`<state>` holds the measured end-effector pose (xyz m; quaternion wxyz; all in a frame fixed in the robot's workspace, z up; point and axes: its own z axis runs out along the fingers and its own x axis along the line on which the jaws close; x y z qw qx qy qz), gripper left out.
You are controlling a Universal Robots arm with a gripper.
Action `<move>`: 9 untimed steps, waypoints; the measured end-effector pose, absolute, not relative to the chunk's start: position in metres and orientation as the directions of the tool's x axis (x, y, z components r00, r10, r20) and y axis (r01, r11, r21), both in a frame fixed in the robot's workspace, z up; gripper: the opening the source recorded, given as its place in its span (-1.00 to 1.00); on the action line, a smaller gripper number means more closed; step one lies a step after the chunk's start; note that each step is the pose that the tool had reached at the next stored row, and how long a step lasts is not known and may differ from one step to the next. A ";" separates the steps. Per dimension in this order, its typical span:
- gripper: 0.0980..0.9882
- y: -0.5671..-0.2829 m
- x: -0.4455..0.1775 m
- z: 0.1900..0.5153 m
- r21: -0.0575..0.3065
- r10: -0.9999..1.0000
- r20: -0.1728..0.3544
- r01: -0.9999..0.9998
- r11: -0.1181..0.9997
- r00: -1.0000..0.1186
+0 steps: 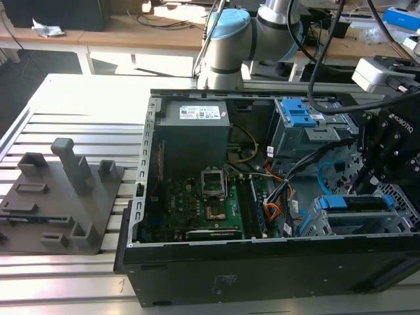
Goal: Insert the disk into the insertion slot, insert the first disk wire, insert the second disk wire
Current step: 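Insert the first disk wire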
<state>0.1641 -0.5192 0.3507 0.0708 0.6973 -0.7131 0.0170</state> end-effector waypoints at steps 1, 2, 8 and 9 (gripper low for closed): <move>-0.79 -0.522 0.165 0.349 0.075 -0.993 0.119 -0.997 0.027 -0.017; -0.79 -0.523 0.167 0.348 0.076 -0.994 0.108 -0.997 0.026 -0.017; -0.79 -0.524 0.171 0.345 0.078 -0.997 0.081 -0.997 0.024 -0.017; -0.75 -0.524 0.171 0.345 0.078 -0.997 0.081 -0.997 0.024 -0.017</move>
